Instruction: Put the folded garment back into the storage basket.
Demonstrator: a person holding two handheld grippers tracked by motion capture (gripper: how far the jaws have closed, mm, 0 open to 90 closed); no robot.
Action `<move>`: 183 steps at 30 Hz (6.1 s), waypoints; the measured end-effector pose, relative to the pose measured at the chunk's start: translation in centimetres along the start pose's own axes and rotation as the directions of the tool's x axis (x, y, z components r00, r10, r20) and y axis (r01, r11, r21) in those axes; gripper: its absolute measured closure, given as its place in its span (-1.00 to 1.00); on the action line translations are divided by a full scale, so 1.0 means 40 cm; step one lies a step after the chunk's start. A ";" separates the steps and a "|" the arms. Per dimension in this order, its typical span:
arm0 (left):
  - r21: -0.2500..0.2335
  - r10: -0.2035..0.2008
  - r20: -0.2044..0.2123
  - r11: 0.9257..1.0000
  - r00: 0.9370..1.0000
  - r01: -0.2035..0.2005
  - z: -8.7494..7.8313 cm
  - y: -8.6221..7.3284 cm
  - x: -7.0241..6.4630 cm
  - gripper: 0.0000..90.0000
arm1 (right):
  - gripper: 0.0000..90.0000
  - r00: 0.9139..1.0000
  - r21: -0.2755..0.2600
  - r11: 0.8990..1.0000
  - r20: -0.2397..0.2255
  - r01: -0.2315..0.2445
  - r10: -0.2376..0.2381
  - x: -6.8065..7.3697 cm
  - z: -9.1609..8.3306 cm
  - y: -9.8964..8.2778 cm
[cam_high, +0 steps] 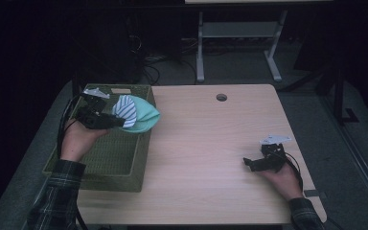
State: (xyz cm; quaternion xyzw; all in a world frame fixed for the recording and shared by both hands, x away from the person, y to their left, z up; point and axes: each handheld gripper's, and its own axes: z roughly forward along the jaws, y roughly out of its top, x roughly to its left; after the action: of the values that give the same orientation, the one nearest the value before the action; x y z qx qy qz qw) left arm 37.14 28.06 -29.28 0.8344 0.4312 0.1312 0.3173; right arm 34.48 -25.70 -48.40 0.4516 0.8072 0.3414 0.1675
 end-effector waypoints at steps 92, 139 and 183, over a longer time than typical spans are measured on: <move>-0.020 -0.087 -0.036 0.996 0.996 0.086 0.104 -0.074 -0.006 -0.67 | -0.98 1.000 0.001 1.000 0.000 0.001 -0.001 0.000 0.000 0.000; -0.079 0.207 0.149 0.977 0.967 -0.198 0.311 -0.010 -0.378 -0.67 | -0.98 1.000 0.000 1.000 -0.003 0.005 -0.005 0.000 0.000 0.000; -0.072 0.244 0.132 0.969 0.961 -0.236 0.485 -0.165 -0.381 -0.72 | -0.98 1.000 0.003 1.000 -0.007 0.010 -0.010 0.002 -0.001 0.000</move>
State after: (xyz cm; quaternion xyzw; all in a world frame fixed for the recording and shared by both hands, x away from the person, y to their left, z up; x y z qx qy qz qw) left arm 33.43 10.56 -47.50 0.8785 0.2996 0.1220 0.3516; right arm 34.42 -25.65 -48.39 0.4467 0.8104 0.3410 0.1656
